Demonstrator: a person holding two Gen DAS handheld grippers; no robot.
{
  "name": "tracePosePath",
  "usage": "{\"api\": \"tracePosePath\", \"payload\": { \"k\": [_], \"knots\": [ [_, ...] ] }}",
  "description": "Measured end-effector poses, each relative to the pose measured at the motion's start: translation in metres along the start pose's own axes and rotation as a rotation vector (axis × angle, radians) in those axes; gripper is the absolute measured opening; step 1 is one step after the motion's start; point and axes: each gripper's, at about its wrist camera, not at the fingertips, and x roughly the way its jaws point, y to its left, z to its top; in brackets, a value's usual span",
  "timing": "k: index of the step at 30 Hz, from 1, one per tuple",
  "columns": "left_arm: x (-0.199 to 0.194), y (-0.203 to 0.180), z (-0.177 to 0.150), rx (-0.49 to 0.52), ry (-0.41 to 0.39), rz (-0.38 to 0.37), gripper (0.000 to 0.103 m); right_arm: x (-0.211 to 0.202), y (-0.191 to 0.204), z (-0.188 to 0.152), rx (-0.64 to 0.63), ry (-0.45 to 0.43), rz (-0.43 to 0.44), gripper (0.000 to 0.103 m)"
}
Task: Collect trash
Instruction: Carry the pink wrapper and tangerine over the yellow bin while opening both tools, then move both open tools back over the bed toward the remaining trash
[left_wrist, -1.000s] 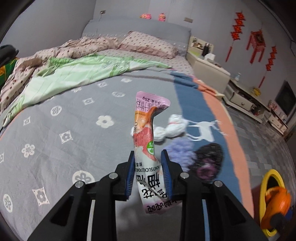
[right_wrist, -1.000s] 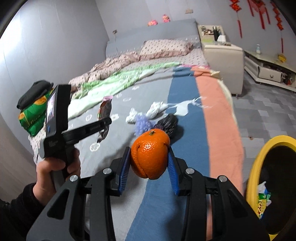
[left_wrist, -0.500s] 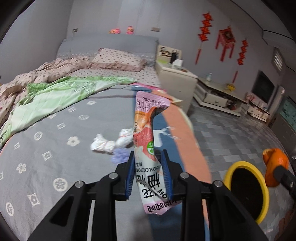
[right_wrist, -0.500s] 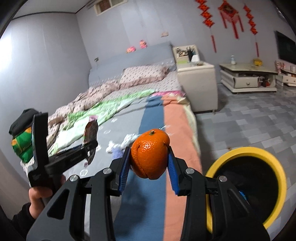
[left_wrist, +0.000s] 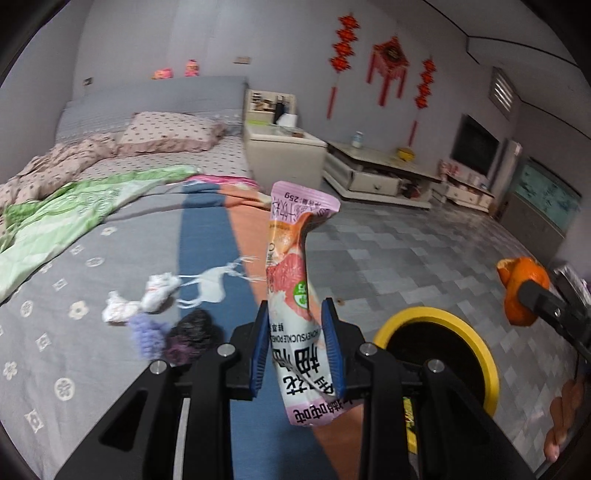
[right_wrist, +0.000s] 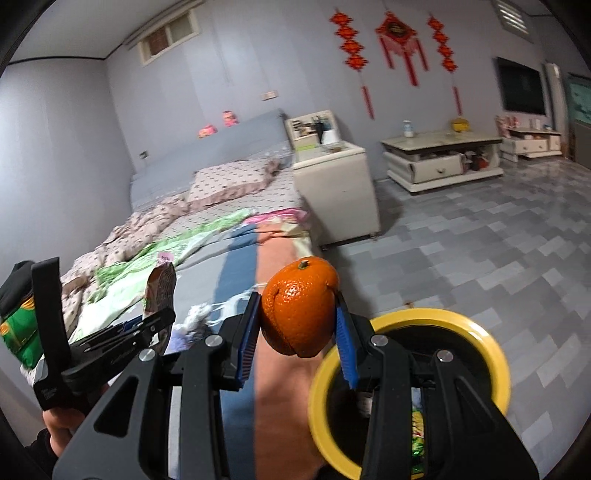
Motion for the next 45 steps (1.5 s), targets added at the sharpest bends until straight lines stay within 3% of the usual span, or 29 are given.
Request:
{"api": "tracePosePath", "payload": {
  "k": [11,27,36,45],
  "knots": [
    [0.041,-0.074,-0.009,0.104,0.061,-0.123,0.026,0.001,-0.063,-0.003,0.068,0.015,-0.089,0.037],
    [0.105,-0.115,-0.038,0.156,0.204,-0.199,0.026,0.042,-0.128,-0.033,0.161,0.098,-0.131,0.037],
    [0.106,-0.131,-0.048,0.199,0.207,-0.229,0.027,0.037,-0.148,-0.045,0.208,0.092,-0.165,0.041],
    [0.094,-0.118,-0.042,0.179,0.176,-0.216,0.056,0.023,-0.148,-0.044,0.225,0.053,-0.200,0.053]
  ]
}}
